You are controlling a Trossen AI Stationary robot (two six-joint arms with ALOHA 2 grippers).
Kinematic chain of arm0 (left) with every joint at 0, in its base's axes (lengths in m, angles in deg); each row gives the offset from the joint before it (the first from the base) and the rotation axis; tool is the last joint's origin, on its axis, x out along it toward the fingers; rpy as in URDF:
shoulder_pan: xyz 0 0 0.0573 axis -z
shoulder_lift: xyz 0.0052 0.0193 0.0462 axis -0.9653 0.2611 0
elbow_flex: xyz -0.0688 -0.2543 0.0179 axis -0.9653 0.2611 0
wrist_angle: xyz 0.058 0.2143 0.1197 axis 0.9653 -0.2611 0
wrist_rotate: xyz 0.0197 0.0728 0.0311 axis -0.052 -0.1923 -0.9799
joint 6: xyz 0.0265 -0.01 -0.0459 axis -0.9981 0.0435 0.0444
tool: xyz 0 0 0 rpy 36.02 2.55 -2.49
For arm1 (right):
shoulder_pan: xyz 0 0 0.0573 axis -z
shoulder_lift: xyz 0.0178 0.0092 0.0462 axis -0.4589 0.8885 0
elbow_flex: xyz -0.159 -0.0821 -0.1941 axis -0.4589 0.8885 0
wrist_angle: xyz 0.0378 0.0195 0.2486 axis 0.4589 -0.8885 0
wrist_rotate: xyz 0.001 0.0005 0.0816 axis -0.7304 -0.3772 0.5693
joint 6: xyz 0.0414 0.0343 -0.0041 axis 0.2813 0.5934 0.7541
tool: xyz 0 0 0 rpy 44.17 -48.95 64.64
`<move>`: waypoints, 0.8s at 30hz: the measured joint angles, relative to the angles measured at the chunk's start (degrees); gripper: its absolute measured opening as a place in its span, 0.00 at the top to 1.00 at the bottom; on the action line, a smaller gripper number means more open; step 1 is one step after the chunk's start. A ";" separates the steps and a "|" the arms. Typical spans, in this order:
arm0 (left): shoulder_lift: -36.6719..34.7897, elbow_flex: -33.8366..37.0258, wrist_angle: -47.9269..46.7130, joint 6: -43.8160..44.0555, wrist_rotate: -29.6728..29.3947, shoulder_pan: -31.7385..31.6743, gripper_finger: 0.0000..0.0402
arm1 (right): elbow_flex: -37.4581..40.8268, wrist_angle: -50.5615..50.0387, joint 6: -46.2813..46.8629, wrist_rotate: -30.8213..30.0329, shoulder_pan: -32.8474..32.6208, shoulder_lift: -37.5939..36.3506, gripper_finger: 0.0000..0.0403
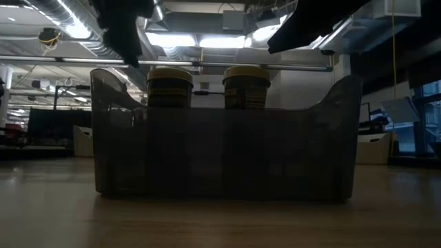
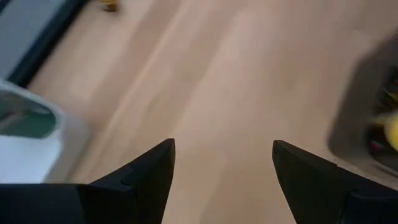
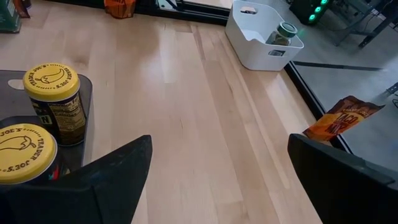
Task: Sort spices by type
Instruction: Remove the green seasoning bottle from the left white bin
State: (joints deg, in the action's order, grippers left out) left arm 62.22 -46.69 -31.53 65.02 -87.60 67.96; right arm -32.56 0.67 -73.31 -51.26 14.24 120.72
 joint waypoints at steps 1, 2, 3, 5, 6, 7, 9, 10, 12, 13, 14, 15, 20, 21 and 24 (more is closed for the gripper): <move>0.00 0.00 0.00 0.39 0.03 1.57 0.37 | 0.00 0.00 0.00 0.00 0.02 0.00 0.07; 0.00 0.00 0.03 0.94 0.04 2.98 0.37 | 0.00 0.00 0.00 0.00 0.02 0.08 0.07; 0.00 0.00 0.02 1.25 0.03 4.34 0.37 | 0.00 0.13 0.00 0.00 0.02 0.26 0.07; 0.00 0.00 -0.06 1.59 0.01 6.77 0.37 | 0.00 0.00 0.00 0.02 0.02 0.41 0.07; 0.00 0.00 -0.08 1.74 -0.02 8.03 0.37 | 0.00 0.12 0.00 0.01 0.01 0.66 0.07; 0.00 0.00 -0.08 2.00 -0.02 9.19 0.37 | 0.00 0.32 0.00 -0.01 0.02 0.83 0.07; 0.00 0.00 -0.08 3.02 0.01 11.28 0.37 | 0.00 -0.07 0.00 0.04 0.01 0.98 0.07; 0.00 0.00 -0.10 3.81 0.03 12.15 0.37 | 0.00 0.01 0.00 0.07 0.01 0.98 0.07; 0.00 0.00 -0.10 4.82 0.00 13.64 0.37 | 0.00 0.09 0.00 0.02 0.02 0.96 0.07; 0.01 0.00 -0.09 5.38 -0.02 14.22 0.37 | 0.00 0.02 0.00 0.07 0.00 0.96 0.07; 0.02 0.00 -0.10 5.92 -0.02 14.66 0.37 | 0.00 -0.02 0.00 0.07 0.00 0.96 0.07; 0.02 0.00 -0.10 6.91 -0.02 15.03 0.37 | 0.00 0.05 0.00 0.05 0.00 0.96 0.07; 0.04 0.00 -0.10 9.13 -0.08 16.64 0.37 | 0.00 0.04 0.08 0.04 0.00 0.96 0.07; 0.04 0.00 -0.10 9.66 -0.11 16.97 0.37 | 0.00 0.04 0.23 0.04 0.00 0.96 0.07; 0.04 0.00 -0.10 10.86 -0.23 17.98 0.37 | 0.00 0.04 0.20 0.04 -0.09 0.96 0.07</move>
State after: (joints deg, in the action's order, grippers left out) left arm 62.26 -46.69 -31.64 75.89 -87.83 85.95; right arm -32.56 0.72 -73.12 -51.21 14.15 121.68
